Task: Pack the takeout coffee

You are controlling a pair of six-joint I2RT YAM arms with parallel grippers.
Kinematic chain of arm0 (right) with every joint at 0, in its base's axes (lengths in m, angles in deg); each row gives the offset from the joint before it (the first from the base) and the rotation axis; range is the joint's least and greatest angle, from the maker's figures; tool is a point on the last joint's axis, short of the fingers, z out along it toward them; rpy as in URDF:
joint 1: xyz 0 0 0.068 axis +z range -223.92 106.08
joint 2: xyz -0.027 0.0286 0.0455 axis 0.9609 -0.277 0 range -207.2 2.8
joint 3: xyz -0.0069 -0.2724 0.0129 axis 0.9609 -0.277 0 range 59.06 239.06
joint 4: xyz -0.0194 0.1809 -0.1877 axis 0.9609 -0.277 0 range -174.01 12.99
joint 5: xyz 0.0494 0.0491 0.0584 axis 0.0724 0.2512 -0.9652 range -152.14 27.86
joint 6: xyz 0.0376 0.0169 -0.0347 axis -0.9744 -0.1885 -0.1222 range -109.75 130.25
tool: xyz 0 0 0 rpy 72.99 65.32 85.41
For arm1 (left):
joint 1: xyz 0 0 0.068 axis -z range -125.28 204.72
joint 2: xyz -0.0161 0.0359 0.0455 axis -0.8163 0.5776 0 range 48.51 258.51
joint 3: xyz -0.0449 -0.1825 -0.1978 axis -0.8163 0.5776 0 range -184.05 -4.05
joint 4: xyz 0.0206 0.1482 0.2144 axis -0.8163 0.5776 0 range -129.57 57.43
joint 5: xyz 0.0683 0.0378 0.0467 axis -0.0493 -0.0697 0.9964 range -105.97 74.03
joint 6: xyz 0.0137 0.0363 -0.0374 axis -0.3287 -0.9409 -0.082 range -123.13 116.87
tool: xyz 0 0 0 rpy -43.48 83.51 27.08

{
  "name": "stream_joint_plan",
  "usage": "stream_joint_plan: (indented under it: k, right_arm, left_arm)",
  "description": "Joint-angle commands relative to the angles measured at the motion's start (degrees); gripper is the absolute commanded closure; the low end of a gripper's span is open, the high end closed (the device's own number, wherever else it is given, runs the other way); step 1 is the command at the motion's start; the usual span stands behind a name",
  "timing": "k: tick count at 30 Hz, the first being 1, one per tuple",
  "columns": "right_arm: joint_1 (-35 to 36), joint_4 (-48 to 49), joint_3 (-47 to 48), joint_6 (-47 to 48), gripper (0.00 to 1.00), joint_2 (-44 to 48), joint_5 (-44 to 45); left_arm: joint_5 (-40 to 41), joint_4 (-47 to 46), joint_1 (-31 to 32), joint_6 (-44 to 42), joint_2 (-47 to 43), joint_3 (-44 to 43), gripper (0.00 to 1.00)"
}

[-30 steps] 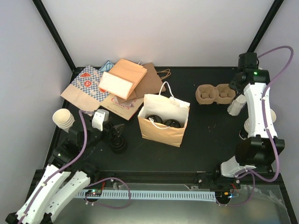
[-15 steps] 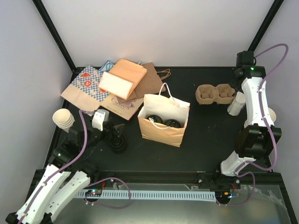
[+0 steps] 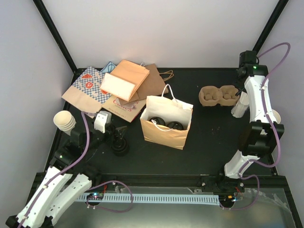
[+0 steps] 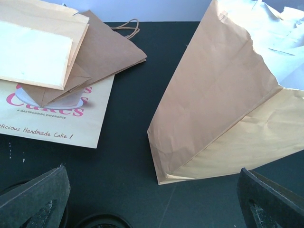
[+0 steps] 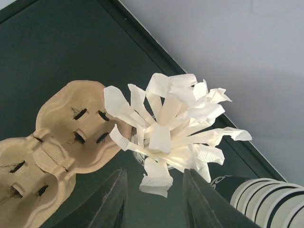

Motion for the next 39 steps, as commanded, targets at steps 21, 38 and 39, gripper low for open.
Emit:
stream_joint_plan:
  k: [21,38,39]
  right_arm:
    - [-0.30,-4.72,6.99,1.00,0.97,5.04,-1.39]
    - [-0.33,-15.05,25.30,2.95,0.96,10.07,-9.14]
    - [-0.33,-15.42,26.56,3.10,0.96,10.40,-9.96]
  left_arm:
    - [0.49,-1.14,0.17,-0.38,0.36,-0.16,0.01]
    - [0.41,-1.16,0.18,-0.42,0.59,-0.11,0.01]
    - [0.41,-1.21,0.13,-0.39,0.58,-0.15,0.01]
